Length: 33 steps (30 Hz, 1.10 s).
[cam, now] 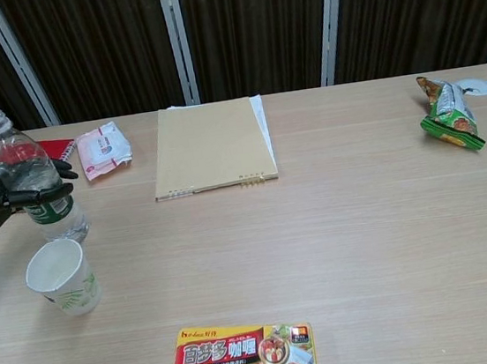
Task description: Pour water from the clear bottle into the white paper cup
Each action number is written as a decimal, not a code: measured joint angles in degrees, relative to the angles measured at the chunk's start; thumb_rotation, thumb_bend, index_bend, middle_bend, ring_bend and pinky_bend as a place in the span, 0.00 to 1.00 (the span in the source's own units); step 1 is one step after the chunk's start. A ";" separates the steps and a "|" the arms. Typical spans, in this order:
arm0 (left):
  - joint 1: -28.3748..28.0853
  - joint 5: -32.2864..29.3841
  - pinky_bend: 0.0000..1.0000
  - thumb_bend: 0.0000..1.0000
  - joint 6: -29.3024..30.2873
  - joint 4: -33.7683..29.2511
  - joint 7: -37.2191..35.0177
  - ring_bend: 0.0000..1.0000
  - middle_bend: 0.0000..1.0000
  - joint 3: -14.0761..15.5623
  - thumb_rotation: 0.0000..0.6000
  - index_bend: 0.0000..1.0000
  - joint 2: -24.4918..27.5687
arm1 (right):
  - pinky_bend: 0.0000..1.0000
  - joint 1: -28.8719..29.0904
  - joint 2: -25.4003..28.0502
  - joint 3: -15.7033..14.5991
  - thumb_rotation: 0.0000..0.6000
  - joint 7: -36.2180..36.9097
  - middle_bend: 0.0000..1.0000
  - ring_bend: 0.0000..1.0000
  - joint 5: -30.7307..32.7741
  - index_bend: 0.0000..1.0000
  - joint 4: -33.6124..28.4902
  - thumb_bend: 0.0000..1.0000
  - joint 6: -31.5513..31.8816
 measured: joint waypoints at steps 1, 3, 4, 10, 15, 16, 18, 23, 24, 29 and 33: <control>0.01 0.04 0.16 0.25 -0.05 -0.01 0.01 0.19 0.24 -0.01 0.96 0.32 0.00 | 0.00 0.00 0.02 -0.02 1.00 0.18 0.00 0.00 -0.11 0.00 0.06 0.00 0.04; 0.00 0.45 0.15 0.25 -0.29 -0.01 0.35 0.16 0.21 0.25 0.94 0.29 0.16 | 0.00 0.00 0.03 -0.04 1.00 0.28 0.00 0.00 -0.19 0.00 0.15 0.00 0.11; 0.02 0.73 0.14 0.25 -0.21 0.00 0.56 0.15 0.19 0.39 0.94 0.27 0.20 | 0.00 -0.01 0.04 -0.05 1.00 0.34 0.00 0.00 -0.22 0.00 0.19 0.00 0.12; 0.27 1.47 0.10 0.24 0.39 -0.37 0.54 0.07 0.09 0.44 0.84 0.17 0.74 | 0.00 -0.05 0.08 -0.03 1.00 0.45 0.00 0.00 -0.26 0.00 0.16 0.00 0.30; 0.49 2.66 0.00 0.21 0.98 -1.02 2.01 0.00 0.00 1.17 0.80 0.02 2.05 | 0.00 -0.10 0.14 -0.03 1.00 0.40 0.00 0.00 -0.32 0.00 0.02 0.00 0.46; 0.57 2.96 0.00 0.21 1.13 -1.29 2.46 0.00 0.00 1.43 0.79 0.00 2.46 | 0.00 -0.11 0.17 -0.03 1.00 0.35 0.00 0.00 -0.39 0.00 -0.05 0.00 0.57; 0.88 3.50 0.00 0.21 1.77 -2.33 3.82 0.00 0.00 1.86 0.79 0.00 3.65 | 0.00 -0.15 0.21 -0.05 1.00 0.38 0.00 0.00 -0.56 0.00 -0.16 0.00 0.73; 1.90 3.97 0.00 0.21 3.15 -6.10 6.28 0.00 0.00 2.35 0.78 0.00 7.05 | 0.00 -0.32 0.49 -0.18 1.00 0.79 0.00 0.00 -1.10 0.00 -0.49 0.00 1.23; 2.24 4.05 0.00 0.21 3.57 -7.18 7.08 0.00 0.00 2.46 0.78 0.00 8.13 | 0.00 -0.37 0.59 -0.20 1.00 0.97 0.00 0.00 -1.19 0.00 -0.58 0.00 1.36; 3.86 5.49 0.00 0.21 5.65 -11.83 10.01 0.00 0.00 3.77 0.77 0.00 13.92 | 0.00 -0.77 1.41 -0.24 1.00 2.27 0.00 0.00 -2.04 0.00 -1.27 0.00 2.54; 5.91 8.66 0.00 0.21 11.95 -14.29 16.49 0.00 0.00 5.23 0.77 0.00 18.52 | 0.00 -1.12 2.29 -0.24 1.00 3.76 0.00 0.00 -2.78 0.00 -1.82 0.00 3.59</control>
